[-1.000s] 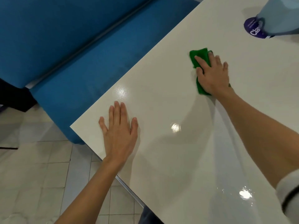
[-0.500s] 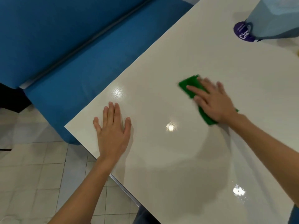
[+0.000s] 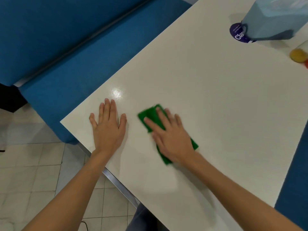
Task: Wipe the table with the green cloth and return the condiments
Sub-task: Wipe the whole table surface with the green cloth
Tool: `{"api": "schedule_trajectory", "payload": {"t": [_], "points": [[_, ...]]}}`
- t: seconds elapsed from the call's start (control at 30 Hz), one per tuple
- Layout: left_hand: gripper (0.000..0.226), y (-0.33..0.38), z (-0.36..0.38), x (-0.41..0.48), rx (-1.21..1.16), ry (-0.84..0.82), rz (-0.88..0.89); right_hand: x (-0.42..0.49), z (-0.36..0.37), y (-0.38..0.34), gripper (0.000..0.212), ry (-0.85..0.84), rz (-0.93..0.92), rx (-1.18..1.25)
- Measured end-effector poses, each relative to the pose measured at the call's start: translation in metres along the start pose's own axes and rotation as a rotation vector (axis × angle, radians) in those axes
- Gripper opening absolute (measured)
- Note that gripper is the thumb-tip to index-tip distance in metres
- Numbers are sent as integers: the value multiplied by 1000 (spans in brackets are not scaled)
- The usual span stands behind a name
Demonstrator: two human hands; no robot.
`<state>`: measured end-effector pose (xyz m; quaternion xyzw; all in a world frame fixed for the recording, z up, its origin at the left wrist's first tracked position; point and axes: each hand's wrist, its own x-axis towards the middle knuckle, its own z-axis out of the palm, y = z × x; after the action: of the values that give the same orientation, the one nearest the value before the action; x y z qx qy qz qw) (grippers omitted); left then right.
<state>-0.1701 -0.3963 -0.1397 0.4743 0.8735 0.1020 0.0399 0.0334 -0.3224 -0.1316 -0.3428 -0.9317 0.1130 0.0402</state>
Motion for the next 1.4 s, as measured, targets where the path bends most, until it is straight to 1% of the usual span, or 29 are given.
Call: {"api": "schedule_trajectory", "payload": {"t": [0.07,0.1,0.17,0.23,0.37,0.43,0.5,0.53,0.57,0.7,0.77,0.83,0.87,0.93,1.0,1.07,1.13,1.2,1.27,1.33,1.4], "points": [[67,1,-2,-1,-14,-6,1,-24,-4,5,47,-80,-185,-15],[67,1,-2,-1,-21,-9,0,-28,-7,16,47,-94,-247,-24],[66,1,-4,0,-27,-10,2,-19,-14,41,46,-79,-272,-46],[66,0,-4,1,-27,-2,5,1,-22,66,47,-59,-170,-51],[64,0,-2,-1,-20,17,2,46,-30,103,49,8,186,-40],[64,0,-1,-1,-10,23,-2,61,-27,94,48,51,353,-31],[64,1,-1,-1,-6,24,-4,67,-21,68,49,71,447,-15],[64,1,-1,-1,-5,23,-4,65,-16,52,50,66,441,-9],[64,0,-1,-2,-6,23,-4,59,-12,37,51,56,397,-5],[65,-1,0,-2,-41,18,-3,6,2,-14,50,24,67,6],[66,-2,-1,-2,-49,20,2,-21,1,-17,48,-26,-90,-14],[65,-2,-1,-1,-53,25,8,-30,-5,1,49,-37,-179,-37],[64,-2,-1,-2,-53,29,9,-27,-9,13,51,-21,-181,-56],[64,-3,-1,-2,-49,36,11,-9,-17,39,59,20,-87,-101],[63,-2,-1,-2,-47,40,9,17,-27,67,63,55,86,-135],[63,0,0,0,-37,47,8,47,-35,90,63,60,261,-119],[64,2,0,1,-22,50,3,72,-36,96,60,60,381,-80],[64,3,1,0,-17,44,-2,91,-31,82,57,66,441,-57],[64,4,2,-1,-25,37,3,102,-24,55,56,65,428,-41],[59,3,-1,0,-86,43,5,105,-13,20,54,49,329,-20],[48,2,-7,1,-317,85,-52,96,0,-18,54,45,210,5]]}}
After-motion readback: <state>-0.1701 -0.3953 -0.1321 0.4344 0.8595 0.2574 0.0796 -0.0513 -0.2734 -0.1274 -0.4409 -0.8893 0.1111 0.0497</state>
